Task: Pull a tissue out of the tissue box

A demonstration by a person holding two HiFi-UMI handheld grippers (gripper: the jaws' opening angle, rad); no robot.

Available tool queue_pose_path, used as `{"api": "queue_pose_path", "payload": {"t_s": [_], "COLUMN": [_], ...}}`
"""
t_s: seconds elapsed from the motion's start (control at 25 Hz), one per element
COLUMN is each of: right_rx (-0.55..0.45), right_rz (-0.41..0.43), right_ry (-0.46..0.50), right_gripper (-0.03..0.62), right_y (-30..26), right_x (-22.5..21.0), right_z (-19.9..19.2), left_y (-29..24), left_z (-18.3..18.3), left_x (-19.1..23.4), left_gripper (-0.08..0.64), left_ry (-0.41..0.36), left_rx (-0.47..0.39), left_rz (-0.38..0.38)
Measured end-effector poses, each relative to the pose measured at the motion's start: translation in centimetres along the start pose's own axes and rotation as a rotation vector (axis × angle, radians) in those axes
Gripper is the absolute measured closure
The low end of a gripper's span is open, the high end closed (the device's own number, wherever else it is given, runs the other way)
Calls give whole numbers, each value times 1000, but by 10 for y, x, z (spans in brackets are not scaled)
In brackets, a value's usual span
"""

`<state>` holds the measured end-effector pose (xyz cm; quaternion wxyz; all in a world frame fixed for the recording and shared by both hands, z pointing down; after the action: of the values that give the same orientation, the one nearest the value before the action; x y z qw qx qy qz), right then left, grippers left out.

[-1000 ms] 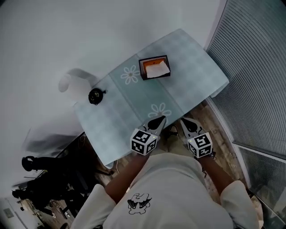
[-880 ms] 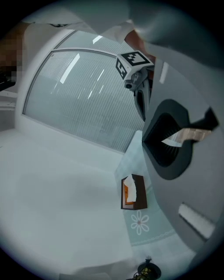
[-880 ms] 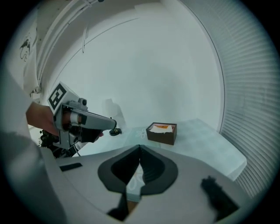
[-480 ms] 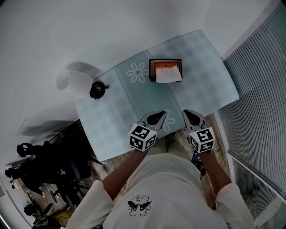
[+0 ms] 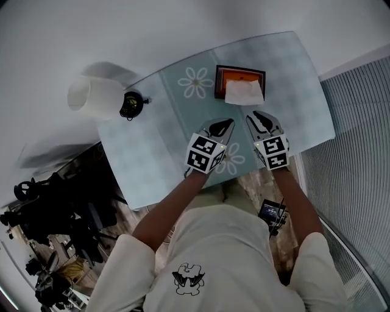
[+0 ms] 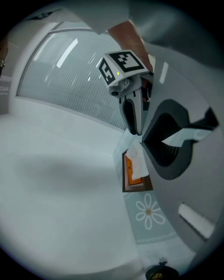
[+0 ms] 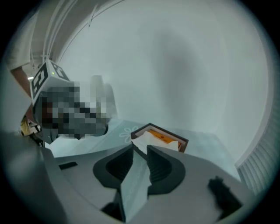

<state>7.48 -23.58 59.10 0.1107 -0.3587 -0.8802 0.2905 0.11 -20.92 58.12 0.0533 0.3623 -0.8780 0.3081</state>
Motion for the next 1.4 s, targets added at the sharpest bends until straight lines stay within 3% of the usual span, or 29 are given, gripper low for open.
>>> {"api": "queue_pose_path", "payload": {"t_s": [0.24, 0.76, 0.88, 0.92, 0.96, 1.4], "right_rx": [144, 234, 247, 241, 233, 186], "right_rz": [-50, -112, -139, -147, -151, -129], "right_ry": [229, 358, 372, 374, 370, 268], "right_gripper": [440, 414, 423, 524, 577, 578], "right_y": [-41, -72, -74, -73, -72, -57], "right_x": [-13, -24, -28, -29, -29, -21], "right_z": [-11, -27, -27, -25, -22, -10], "left_y": [-34, -53, -52, -52, -52, -45], "left_z": [-2, -11, -12, -12, -12, -15], "left_x": [29, 40, 39, 39, 39, 40], "left_gripper": [555, 555, 555, 555, 555, 555], "left_ry": [17, 79, 90, 90, 91, 79], "left_rx": [51, 80, 82, 84, 84, 88], "left_rz": [27, 50, 49, 49, 49, 38]}}
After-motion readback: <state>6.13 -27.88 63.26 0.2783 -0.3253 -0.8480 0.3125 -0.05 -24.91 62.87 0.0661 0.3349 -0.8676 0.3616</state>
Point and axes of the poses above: the fingertips, and each gripper's own axes: y backward along the fingers, x to its left, z out of its top, the point moved 2 cm from there along y, backward along the fingers, and after that the axes turned 2 degrees about -y, right-handed, at the moved point
